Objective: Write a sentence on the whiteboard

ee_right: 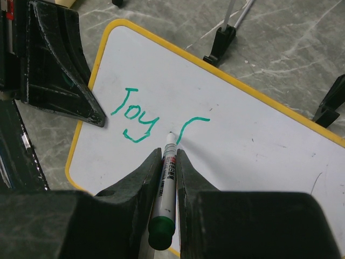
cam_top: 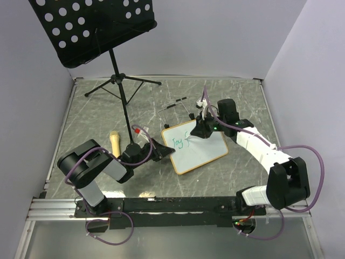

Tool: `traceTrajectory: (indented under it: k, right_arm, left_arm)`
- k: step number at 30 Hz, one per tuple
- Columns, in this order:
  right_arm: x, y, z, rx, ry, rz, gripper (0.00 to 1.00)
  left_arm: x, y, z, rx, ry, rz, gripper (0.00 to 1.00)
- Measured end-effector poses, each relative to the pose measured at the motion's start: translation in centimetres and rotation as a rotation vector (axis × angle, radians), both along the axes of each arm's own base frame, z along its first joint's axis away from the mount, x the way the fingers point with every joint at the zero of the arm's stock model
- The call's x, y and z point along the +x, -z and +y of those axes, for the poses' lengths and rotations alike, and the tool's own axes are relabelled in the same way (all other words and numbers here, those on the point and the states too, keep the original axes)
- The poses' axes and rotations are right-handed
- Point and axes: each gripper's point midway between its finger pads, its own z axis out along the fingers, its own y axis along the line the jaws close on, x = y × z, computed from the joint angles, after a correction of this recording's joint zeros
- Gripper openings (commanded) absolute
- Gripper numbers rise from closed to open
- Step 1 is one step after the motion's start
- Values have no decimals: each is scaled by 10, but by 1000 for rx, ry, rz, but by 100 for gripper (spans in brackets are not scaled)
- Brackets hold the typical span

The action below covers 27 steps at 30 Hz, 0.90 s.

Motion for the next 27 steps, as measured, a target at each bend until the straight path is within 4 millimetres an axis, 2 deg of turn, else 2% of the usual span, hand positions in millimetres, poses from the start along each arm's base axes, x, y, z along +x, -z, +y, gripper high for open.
traceTrajectory:
  k: [18, 27]
  right_arm:
    - [9, 0, -5, -35, 46, -11, 0]
    - [16, -15, -19, -7, 97, -48, 0]
  left_arm:
    - [0, 2, 1, 5, -3, 8, 1]
    - [0, 0, 0, 0, -1, 3, 1]
